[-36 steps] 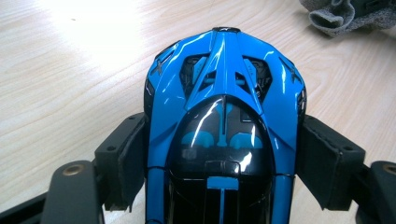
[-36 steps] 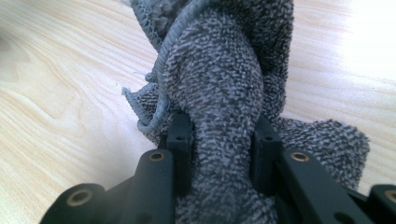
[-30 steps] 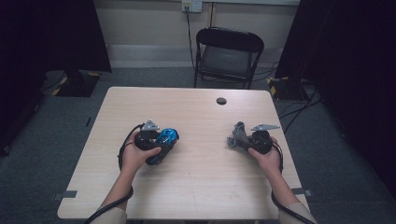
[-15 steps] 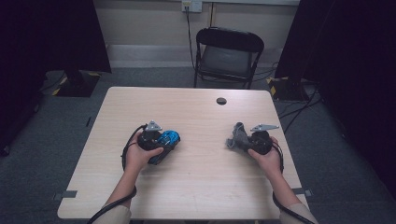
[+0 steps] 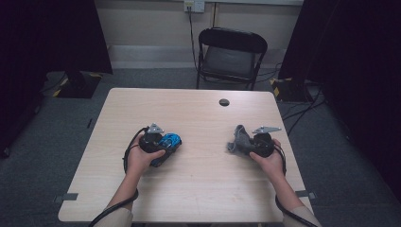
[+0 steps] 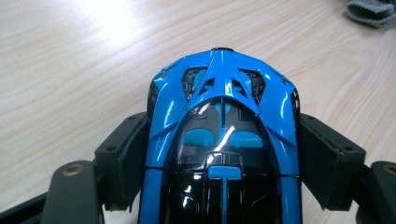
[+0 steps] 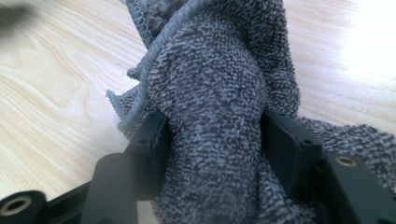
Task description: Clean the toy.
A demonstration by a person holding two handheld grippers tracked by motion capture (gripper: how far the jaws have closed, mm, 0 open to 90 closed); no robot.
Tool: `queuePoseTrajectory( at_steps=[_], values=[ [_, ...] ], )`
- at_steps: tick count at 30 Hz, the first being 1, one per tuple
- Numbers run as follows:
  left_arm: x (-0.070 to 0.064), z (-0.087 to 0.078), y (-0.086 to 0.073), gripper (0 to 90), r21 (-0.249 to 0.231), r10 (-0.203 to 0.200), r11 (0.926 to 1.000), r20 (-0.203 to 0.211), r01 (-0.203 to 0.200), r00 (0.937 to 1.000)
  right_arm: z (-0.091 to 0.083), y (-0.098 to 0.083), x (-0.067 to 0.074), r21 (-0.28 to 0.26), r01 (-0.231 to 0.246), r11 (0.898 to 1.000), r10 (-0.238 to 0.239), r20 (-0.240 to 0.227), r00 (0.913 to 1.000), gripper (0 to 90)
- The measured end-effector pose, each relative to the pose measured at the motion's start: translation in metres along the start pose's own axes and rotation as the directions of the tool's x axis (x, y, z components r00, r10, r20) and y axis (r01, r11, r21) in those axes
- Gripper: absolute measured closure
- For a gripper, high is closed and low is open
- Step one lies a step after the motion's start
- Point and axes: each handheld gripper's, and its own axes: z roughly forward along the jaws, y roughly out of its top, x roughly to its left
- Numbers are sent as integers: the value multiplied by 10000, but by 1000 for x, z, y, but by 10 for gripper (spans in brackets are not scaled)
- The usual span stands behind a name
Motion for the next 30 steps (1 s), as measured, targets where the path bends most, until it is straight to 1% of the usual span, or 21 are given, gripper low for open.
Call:
queuePoseTrajectory(
  at_steps=[4, 5, 7, 10, 12, 13, 17, 20, 21, 22, 23, 24, 26, 27, 30],
  values=[
    [1, 1, -2, 244, 28, -10, 10000, 64, 10, 10000, 1, 1, 1, 48, 4, 10000, -4, -8, 10000, 400],
    [0, 1, -2, 244, 56, 34, 10000, 12, -35, 10000, 1, 1, 1, 62, 6, 10000, -6, 6, 10000, 377],
    [0, 1, -1, 244, 111, 71, 9999, -1, -71, 10000, 2, 1, 1, 83, -62, 9999, 62, -42, 10000, 363],
    [0, 2, -1, 244, 108, 52, 9999, 7, -52, 10000, 3, 2, 1, 107, -13, 9999, 13, -40, 10000, 349],
    [0, 2, -1, 244, 115, 119, 9999, -9, -119, 9999, 3, 2, 1, 135, -11, 9999, 11, -34, 10000, 342],
    [0, 3, -2, 244, 82, 31, 10000, 7, -31, 10000, 4, 2, 1, 154, -4, 9999, 5, -63, 10000, 328],
    [0, 4, -2, 244, 96, 7, 10000, 10, -7, 10000, 4, 2, 0, 100, -63, 9999, 63, -56, 10000, 318],
    [1, 5, -3, 244, 282, 2, 9996, -42, -1, 10000, 4, 2, 0, 99, -36, 9999, 37, -118, 9999, 301],
    [1, 6, -4, 243, 304, -148, 9994, -62, 150, 9999, 5, 2, 0, 76, -11, 10000, 12, -154, 9999, 289],
    [1, 6, -4, 243, 304, -148, 9994, -62, 150, 9999, 5, 2, 0, 76, -11, 10000, 12, -154, 9999, 289],
    [1, 6, -4, 243, 309, -89, 9995, -77, 91, 9999, 5, 2, 0, 80, -10, 10000, 11, -158, 9999, 286],
    [1, 6, -3, 243, 411, 23, 9992, -71, -20, 10000, 5, 2, 0, 19, -80, 10000, 80, -175, 9998, 280],
    [0, 7, -3, 243, 444, 78, 9990, -98, -73, 9999, 5, 2, 0, 8, -97, 10000, 97, -168, 9998, 280],
    [-1, 8, -3, 243, 492, 167, 9987, -113, -161, 9998, 6, 2, 0, 25, -65, 10000, 65, -177, 9998, 277],
    [-2, 8, -3, 242, 542, 195, 9984, -176, -186, 9997, 6, 2, 0, 15, -97, 10000, 98, -180, 9998, 265]
  ],
)
